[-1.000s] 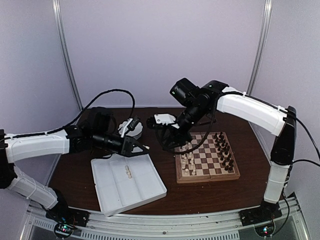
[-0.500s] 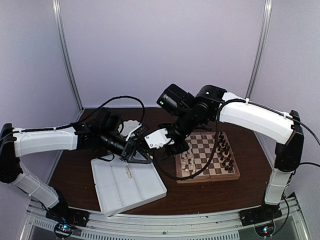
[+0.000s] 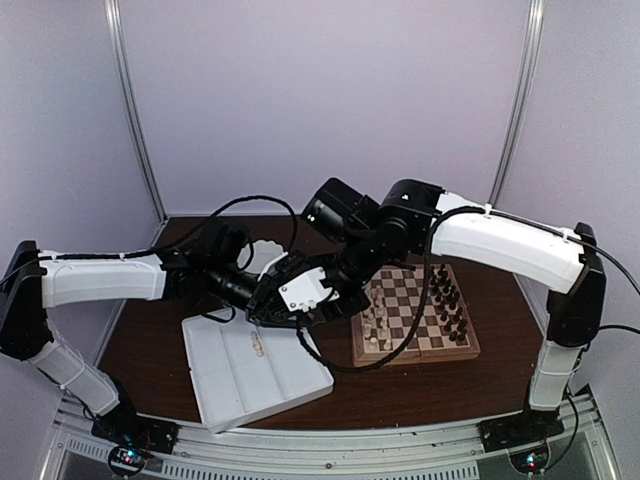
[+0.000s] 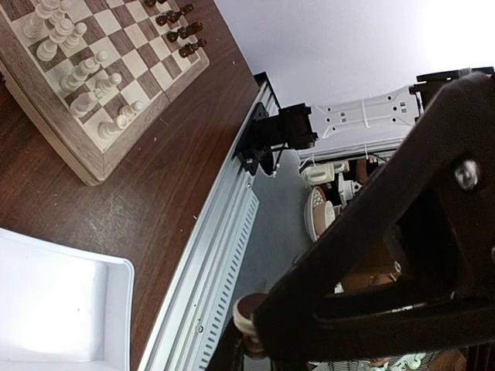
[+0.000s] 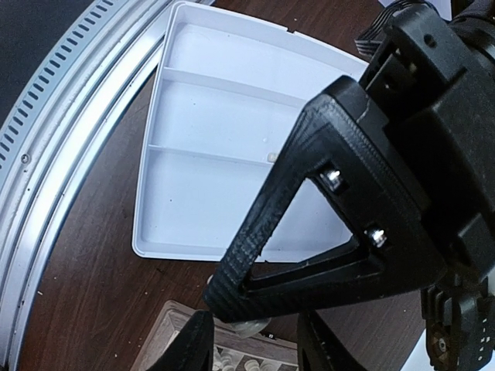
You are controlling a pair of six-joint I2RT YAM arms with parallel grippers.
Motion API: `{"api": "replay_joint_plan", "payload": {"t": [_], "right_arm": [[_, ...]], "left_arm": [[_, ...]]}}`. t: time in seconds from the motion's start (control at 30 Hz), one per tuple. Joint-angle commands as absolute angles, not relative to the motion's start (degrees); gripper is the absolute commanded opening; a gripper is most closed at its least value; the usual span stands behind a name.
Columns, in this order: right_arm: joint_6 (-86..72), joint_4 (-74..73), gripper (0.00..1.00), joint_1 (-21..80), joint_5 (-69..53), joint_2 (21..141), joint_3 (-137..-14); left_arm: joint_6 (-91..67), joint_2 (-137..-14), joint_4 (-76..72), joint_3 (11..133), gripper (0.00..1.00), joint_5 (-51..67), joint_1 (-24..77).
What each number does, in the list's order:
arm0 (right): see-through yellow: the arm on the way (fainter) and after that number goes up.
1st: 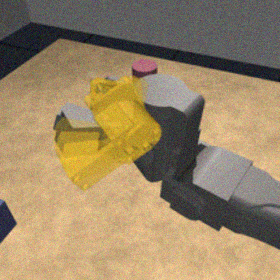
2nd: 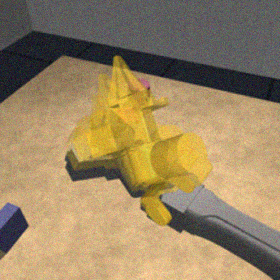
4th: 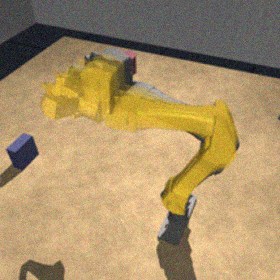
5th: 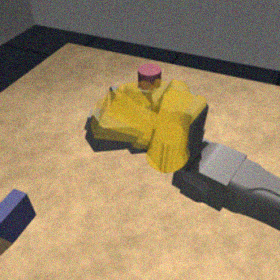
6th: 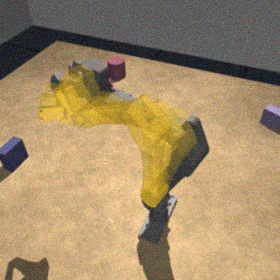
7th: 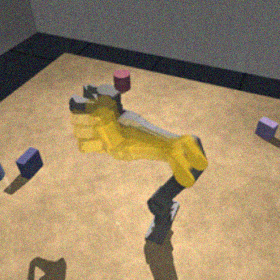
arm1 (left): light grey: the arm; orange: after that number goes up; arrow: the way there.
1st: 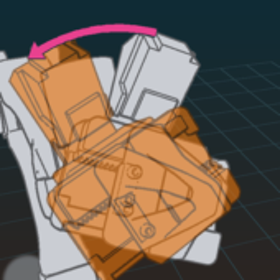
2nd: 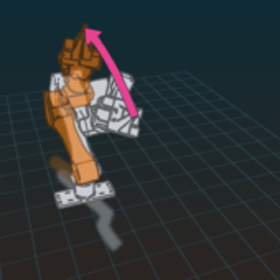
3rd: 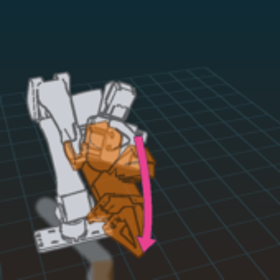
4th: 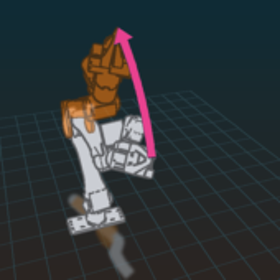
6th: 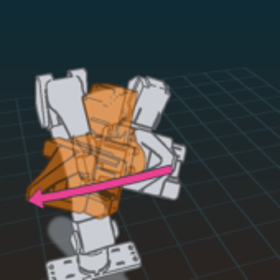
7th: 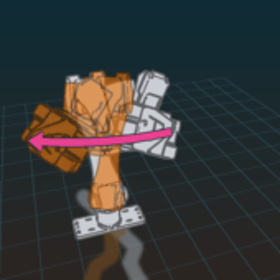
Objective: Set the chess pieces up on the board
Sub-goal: Pass from the left arm to the right, then pass from the right arm to the left
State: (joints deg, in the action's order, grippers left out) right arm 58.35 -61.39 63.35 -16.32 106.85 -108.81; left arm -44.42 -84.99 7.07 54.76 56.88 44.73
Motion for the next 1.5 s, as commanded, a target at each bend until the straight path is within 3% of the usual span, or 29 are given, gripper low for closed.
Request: {"api": "replay_joint_plan", "payload": {"t": [0.0,0.27,0.47,0.7,0.9,1.1,1.23,1.47], "right_arm": [[58.40,-61.28,0.38,64.46,-15.28,107.49,-108.27],[59.54,-60.94,0.34,64.46,-14.07,106.63,-104.47],[58.83,-60.45,0.21,64.45,-13.21,106.01,-103.41],[53.63,-57.58,0.15,62.76,-13.60,105.23,-102.10],[39.43,-55.10,0.14,54.58,-31.79,104.58,-101.56],[17.08,-43.20,0.14,46.01,-56.59,105.35,-96.84],[8.33,-35.70,0.14,44.69,-62.62,104.92,-92.75],[4.47,-32.15,0.14,44.04,-63.71,104.13,-91.60]], "left_arm": [[-45.93,-85.51,2.86,56.34,0.06,59.46,45.00],[-46.85,-85.71,0.94,56.34,0.06,60.39,45.00],[-47.02,-86.15,0.88,56.57,0.07,60.22,44.96],[-42.77,-83.57,5.12,57.56,0.25,54.20,45.00],[-33.59,-74.09,6.60,54.10,0.35,41.32,45.08],[-19.26,-64.80,0.72,47.80,0.36,17.41,51.41],[-14.46,-64.63,-5.20,47.60,0.36,9.05,54.05],[-17.58,-75.08,3.91,59.28,0.37,7.01,54.00]]}}
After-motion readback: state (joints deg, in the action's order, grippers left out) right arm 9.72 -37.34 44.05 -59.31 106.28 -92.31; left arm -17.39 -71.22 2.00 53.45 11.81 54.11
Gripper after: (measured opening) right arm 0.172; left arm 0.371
